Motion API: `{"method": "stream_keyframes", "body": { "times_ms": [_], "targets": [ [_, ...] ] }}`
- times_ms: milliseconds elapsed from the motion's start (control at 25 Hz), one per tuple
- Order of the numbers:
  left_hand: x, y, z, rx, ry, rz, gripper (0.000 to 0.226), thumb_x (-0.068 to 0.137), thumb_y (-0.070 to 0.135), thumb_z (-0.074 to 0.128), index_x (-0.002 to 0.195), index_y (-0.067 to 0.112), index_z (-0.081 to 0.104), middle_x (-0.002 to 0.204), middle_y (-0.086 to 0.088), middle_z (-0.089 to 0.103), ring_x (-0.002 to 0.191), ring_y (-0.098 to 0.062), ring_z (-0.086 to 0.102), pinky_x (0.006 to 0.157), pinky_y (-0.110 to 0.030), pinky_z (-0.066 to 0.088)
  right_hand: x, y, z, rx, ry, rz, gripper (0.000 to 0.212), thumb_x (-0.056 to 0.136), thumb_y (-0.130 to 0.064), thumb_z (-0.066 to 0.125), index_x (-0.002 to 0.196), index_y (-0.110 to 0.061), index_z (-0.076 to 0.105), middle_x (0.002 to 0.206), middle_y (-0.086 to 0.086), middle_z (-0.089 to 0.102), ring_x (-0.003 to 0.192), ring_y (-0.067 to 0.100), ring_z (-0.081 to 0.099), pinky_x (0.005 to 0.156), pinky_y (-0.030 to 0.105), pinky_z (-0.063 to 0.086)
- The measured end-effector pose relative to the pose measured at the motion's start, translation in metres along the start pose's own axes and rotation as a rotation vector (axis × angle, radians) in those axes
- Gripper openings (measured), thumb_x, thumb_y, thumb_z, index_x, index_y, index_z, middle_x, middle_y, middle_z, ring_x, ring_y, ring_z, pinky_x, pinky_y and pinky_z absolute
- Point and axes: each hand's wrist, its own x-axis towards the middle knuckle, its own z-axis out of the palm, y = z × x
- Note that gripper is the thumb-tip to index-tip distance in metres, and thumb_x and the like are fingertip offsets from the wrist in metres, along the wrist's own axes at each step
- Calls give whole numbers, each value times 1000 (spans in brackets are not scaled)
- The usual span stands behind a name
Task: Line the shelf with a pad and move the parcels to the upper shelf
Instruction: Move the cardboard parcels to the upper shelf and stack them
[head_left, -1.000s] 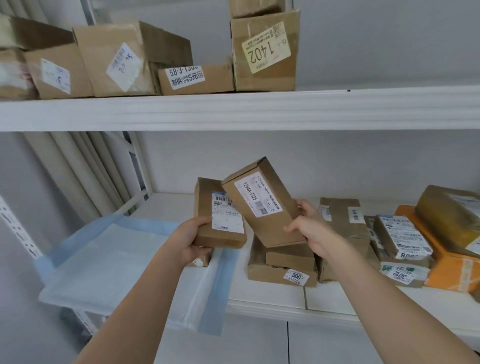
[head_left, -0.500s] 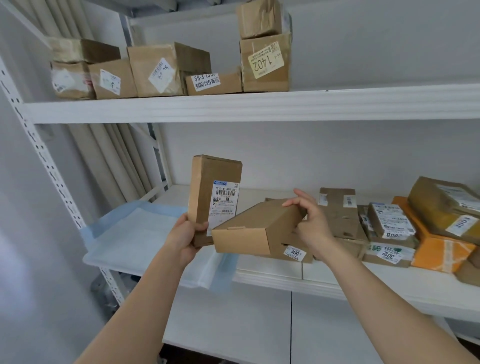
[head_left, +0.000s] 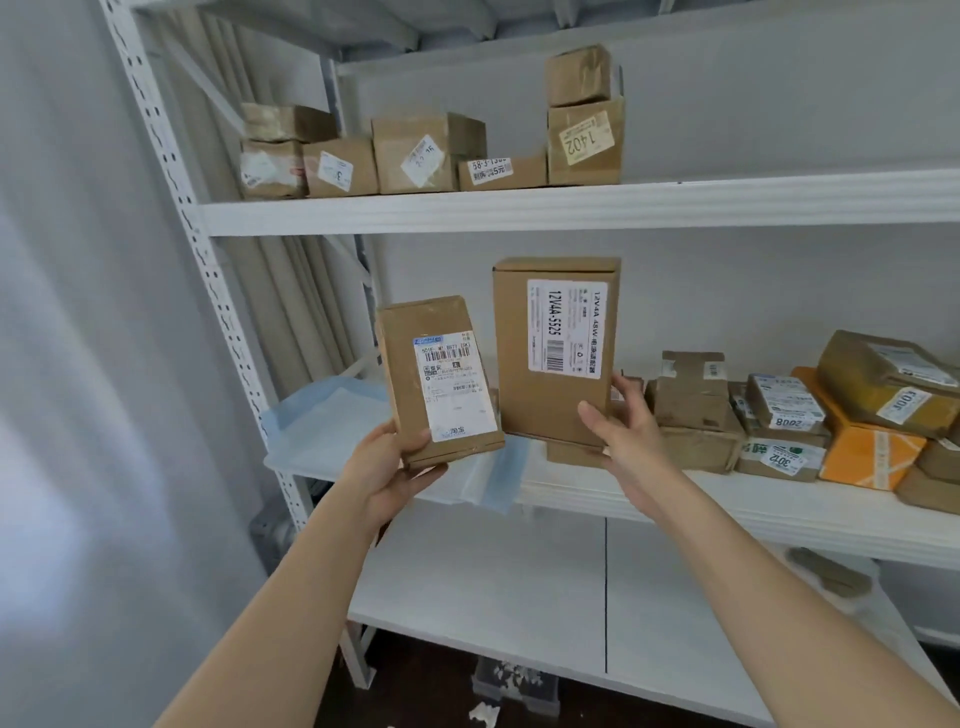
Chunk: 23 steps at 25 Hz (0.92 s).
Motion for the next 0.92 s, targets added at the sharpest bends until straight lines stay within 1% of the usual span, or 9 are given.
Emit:
{"method": "stream_keyframes", "body": {
  "times_ms": [80, 160, 240, 280, 400, 520, 600, 720, 920],
  "targets": [
    [-27, 5, -10, -87, -35, -3, 24, 95, 0, 53, 116, 7, 59, 107, -14, 68, 100, -31, 65, 85, -46, 57, -24, -10, 12, 61, -14, 7, 56, 94, -24, 61, 142, -35, 36, 127, -4, 61, 112, 20, 62, 75, 37, 56],
    [-50, 14, -15, -211, -58, 0, 20, 96, 10, 56, 115, 5, 58, 108, -16, 67, 100, -31, 65, 72, -43, 61, -42, -24, 20, 102, 11, -19, 52, 95, -33, 58, 142, -34, 36, 125, -1, 63, 106, 22, 63, 67, 32, 52],
    [-66, 23, -16, -308, -59, 10, 28, 97, 19, 57, 121, 6, 54, 113, -17, 64, 102, -30, 64, 62, -38, 62, -54, -40, 24, 121, 55, -54, 48, 95, -38, 56, 140, -31, 40, 121, 3, 64, 97, 22, 63, 68, 32, 52],
    [-74, 27, -15, -353, -58, 12, 32, 97, 22, 57, 124, 5, 53, 112, -18, 64, 97, -29, 66, 59, -35, 62, -58, -48, 26, 127, 77, -61, 47, 95, -39, 55, 139, -29, 42, 118, 4, 64, 93, 21, 62, 69, 32, 52],
    [-95, 36, -12, -469, -64, 24, 38, 99, 25, 55, 129, 4, 51, 100, -16, 63, 72, -25, 70, 52, -29, 60, -72, -69, 28, 130, 92, -98, 42, 99, -35, 51, 139, -23, 44, 106, 1, 64, 79, 18, 59, 70, 31, 51],
    [-110, 40, 0, -478, -99, 49, 39, 98, 27, 55, 131, 6, 52, 97, -15, 65, 62, -23, 72, 52, -27, 58, -85, -86, 20, 119, 130, -168, 41, 101, -29, 50, 140, -22, 41, 104, 4, 63, 68, 17, 56, 67, 30, 50],
    [-116, 42, 11, -456, -123, 74, 39, 95, 29, 59, 128, 9, 55, 98, -14, 68, 65, -22, 73, 53, -28, 59, -89, -98, 10, 98, 184, -226, 41, 101, -27, 49, 140, -27, 36, 108, 9, 63, 67, 16, 57, 69, 30, 51],
    [-121, 47, 32, -434, -178, 130, 38, 93, 33, 63, 124, 12, 57, 102, -11, 73, 75, -21, 74, 57, -29, 59, -92, -123, -8, 87, 248, -338, 43, 102, -25, 47, 138, -40, 29, 105, 8, 65, 67, 16, 57, 67, 28, 53],
    [-120, 57, 79, -420, -279, 262, 28, 93, 34, 61, 113, 15, 62, 101, -5, 75, 80, -17, 73, 61, -28, 60, -74, -165, -39, 8, 345, -422, 47, 101, -21, 47, 138, -44, 29, 104, 4, 63, 74, 15, 59, 71, 27, 56]
  ]
}}
